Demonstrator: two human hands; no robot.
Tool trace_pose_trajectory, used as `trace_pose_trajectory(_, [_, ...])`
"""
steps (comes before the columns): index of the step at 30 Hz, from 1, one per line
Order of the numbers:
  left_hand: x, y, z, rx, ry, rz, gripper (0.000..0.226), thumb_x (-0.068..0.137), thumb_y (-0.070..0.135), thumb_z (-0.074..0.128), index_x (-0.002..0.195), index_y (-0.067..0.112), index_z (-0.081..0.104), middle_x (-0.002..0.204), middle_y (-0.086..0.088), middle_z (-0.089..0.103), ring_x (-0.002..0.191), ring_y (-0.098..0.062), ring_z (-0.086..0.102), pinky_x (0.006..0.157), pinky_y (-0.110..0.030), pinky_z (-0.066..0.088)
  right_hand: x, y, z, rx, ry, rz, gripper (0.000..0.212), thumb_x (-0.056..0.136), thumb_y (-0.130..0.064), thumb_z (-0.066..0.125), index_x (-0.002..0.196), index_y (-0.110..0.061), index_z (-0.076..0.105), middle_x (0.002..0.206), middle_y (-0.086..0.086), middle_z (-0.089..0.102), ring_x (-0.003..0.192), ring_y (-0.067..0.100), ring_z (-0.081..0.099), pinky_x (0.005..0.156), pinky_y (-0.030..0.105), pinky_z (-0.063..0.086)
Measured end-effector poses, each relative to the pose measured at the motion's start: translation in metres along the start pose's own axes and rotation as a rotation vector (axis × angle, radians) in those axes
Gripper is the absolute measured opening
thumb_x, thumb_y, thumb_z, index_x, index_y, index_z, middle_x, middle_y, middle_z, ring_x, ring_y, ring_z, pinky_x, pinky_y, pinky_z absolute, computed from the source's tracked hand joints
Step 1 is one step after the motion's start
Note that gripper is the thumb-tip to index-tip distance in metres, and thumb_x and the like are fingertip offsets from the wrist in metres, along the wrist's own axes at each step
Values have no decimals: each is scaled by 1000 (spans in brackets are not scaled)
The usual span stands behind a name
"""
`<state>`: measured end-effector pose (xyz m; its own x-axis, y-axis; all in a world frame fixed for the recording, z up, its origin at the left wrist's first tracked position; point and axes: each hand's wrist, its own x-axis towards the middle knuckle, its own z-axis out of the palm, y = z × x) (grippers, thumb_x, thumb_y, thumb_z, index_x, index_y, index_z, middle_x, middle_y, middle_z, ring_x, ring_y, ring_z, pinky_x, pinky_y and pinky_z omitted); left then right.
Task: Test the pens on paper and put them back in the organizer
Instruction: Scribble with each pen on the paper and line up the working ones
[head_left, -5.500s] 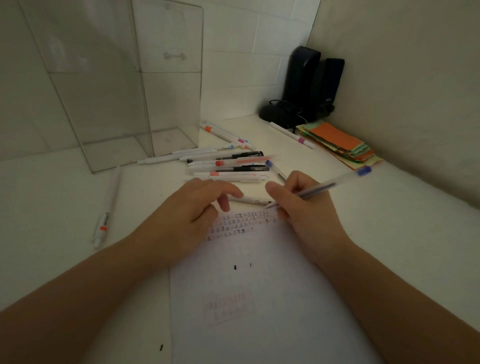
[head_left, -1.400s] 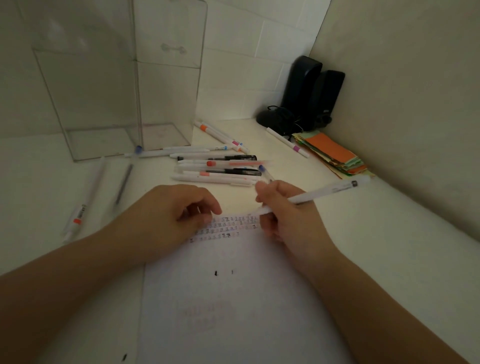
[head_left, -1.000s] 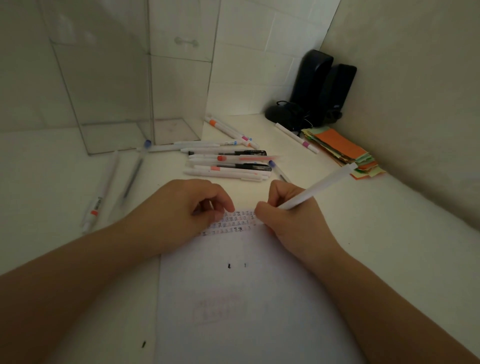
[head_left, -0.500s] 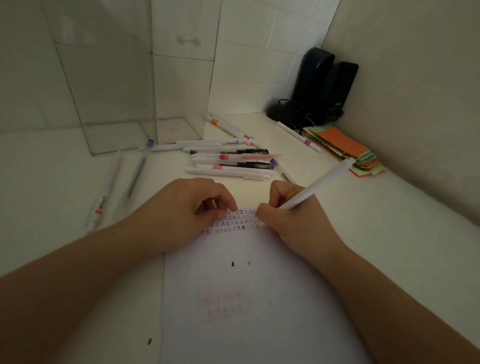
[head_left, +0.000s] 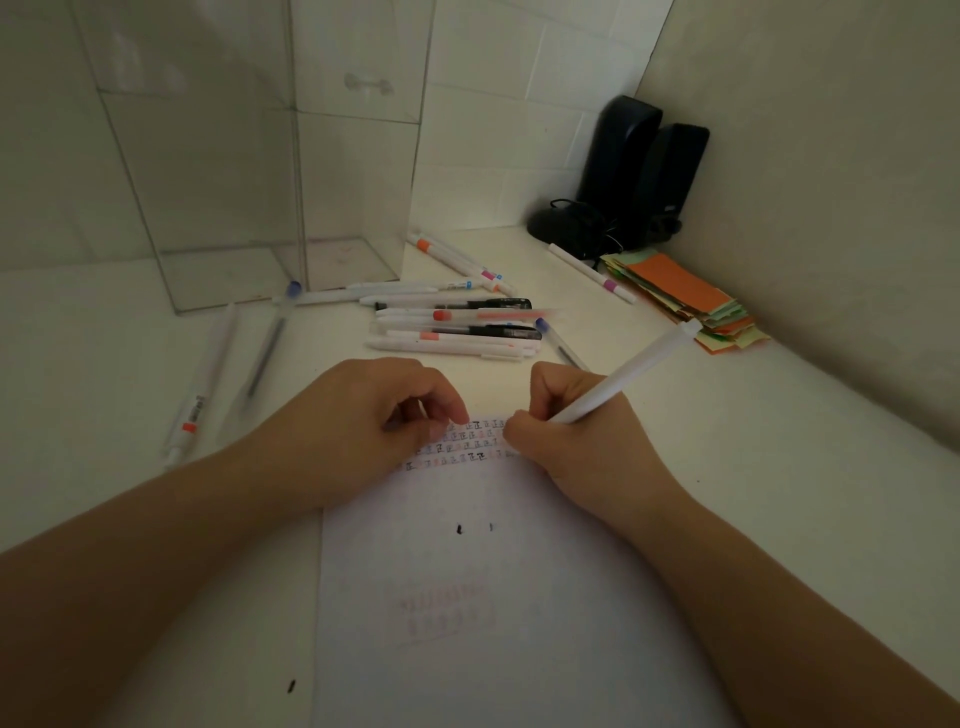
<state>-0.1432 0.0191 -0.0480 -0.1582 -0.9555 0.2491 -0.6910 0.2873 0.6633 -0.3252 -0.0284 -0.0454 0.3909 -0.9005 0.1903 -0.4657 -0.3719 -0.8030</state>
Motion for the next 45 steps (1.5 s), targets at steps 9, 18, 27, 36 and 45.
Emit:
trace_pose_trajectory(9, [-1, 7, -1, -55, 40, 91, 17, 74, 47, 54, 91, 45, 57, 91, 18, 60, 79, 1, 55, 69, -8, 40, -5, -4, -5, 216, 145, -114, 5, 82, -17, 65, 79, -20, 62, 65, -4, 65, 55, 2, 58, 53, 9, 43])
trace_pose_trajectory(18, [-8, 26, 2, -121, -155, 369, 40, 66, 46, 72, 103, 36, 62, 87, 29, 55, 84, -3, 58, 76, -6, 40, -6, 6, 4, -112, 64, -196, 20, 86, -37, 56, 101, -44, 45, 72, -11, 61, 67, 4, 63, 65, 23, 54])
trace_pose_trajectory(27, [-7, 19, -1, -69, -80, 369, 30, 73, 45, 67, 99, 33, 61, 88, 19, 59, 85, 1, 56, 77, -5, 38, -5, 1, 2, -35, 109, -190, 38, 85, -9, 62, 100, -43, 55, 71, -14, 63, 69, 4, 58, 65, 11, 47])
trace_pose_trajectory(36, [-3, -8, -15, 239, 104, -66, 54, 58, 82, 31, 85, 38, 47, 75, 16, 46, 73, 0, 45, 61, -12, 31, 6, 21, -24, -601, 231, 198, 41, 92, -27, 50, 133, -29, 46, 135, 1, 47, 123, 21, 36, 101, 34, 26])
trace_pose_trajectory(45, [-6, -4, -24, 679, 273, -346, 51, 88, 57, 26, 57, 24, 47, 53, 7, 50, 54, -10, 48, 58, -26, 36, 7, 18, -28, -356, 419, 124, 26, 89, -12, 55, 110, -22, 66, 100, 0, 68, 76, 5, 53, 74, 14, 37])
